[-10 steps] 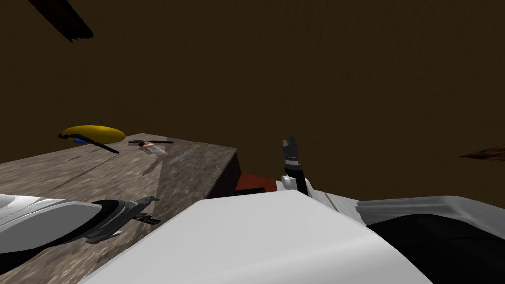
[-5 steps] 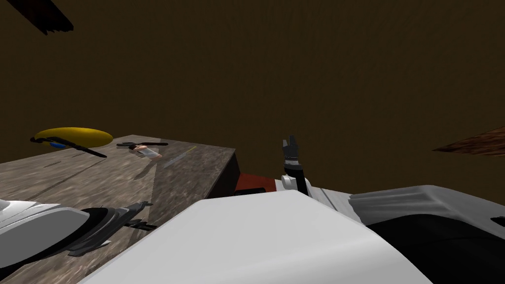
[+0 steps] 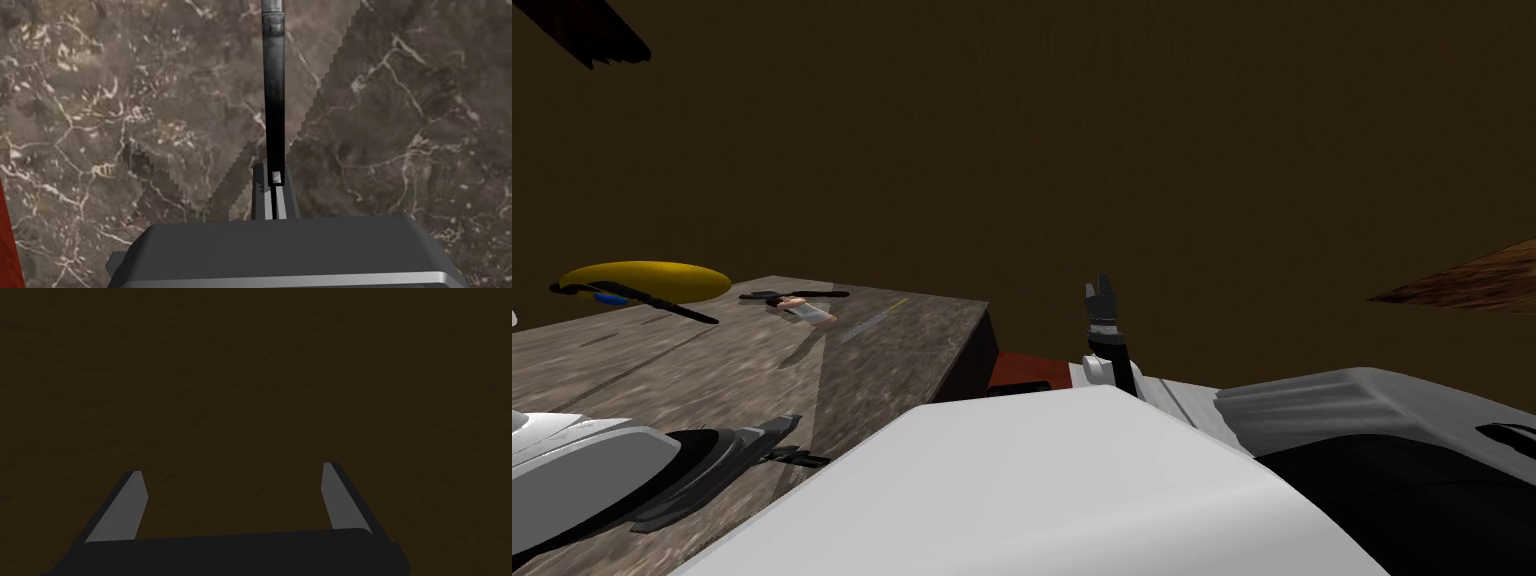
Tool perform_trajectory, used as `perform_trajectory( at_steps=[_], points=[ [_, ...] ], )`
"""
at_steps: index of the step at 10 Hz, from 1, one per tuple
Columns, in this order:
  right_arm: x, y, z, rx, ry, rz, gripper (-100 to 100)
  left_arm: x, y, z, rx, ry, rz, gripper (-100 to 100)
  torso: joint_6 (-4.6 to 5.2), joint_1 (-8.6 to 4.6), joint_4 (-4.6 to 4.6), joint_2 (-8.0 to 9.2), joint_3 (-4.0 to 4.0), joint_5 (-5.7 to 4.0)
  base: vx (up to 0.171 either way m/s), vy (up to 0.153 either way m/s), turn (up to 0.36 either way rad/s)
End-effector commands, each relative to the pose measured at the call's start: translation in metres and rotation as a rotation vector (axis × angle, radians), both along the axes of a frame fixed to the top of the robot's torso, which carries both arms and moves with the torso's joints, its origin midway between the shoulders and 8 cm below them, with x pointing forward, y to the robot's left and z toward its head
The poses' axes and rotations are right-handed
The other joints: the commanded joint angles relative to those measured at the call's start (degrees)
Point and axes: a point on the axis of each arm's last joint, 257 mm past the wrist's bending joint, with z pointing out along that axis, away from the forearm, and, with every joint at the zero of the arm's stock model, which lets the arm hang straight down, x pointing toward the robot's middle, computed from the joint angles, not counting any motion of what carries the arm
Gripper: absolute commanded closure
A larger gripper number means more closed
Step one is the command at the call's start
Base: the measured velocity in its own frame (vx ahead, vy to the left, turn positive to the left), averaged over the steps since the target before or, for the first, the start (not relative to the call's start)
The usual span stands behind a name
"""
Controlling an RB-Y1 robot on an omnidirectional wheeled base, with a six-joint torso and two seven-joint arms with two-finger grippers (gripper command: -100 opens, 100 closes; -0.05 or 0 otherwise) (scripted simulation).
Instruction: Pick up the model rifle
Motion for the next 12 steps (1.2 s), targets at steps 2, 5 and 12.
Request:
perform_trajectory(
  at_steps=[2,5,12],
  points=[
    [0.000,0.000,0.000,0.000,0.000,0.000,0,-0.001,0.001,0.000,0.002,0.004,-0.002,100,-0.07,0.07,0.05,-0.06,-0.01,0.09,-0.001,0.001,-0.006],
    [0.000,0.000,0.000,0.000,0.000,0.000,0,0.008,-0.005,-0.001,-0.019,0.004,-0.021,100,-0.08,0.00,0.05,-0.06,0.00,-0.02,0.005,-0.003,0.049],
    [0.000,0.000,0.000,0.000,0.000,0.000,0,0.040,-0.015,-0.002,-0.054,0.008,-0.087,100,-0.07,0.02,0.10,-0.07,0.02,0.23,0.011,-0.018,0.104]
  ],
)
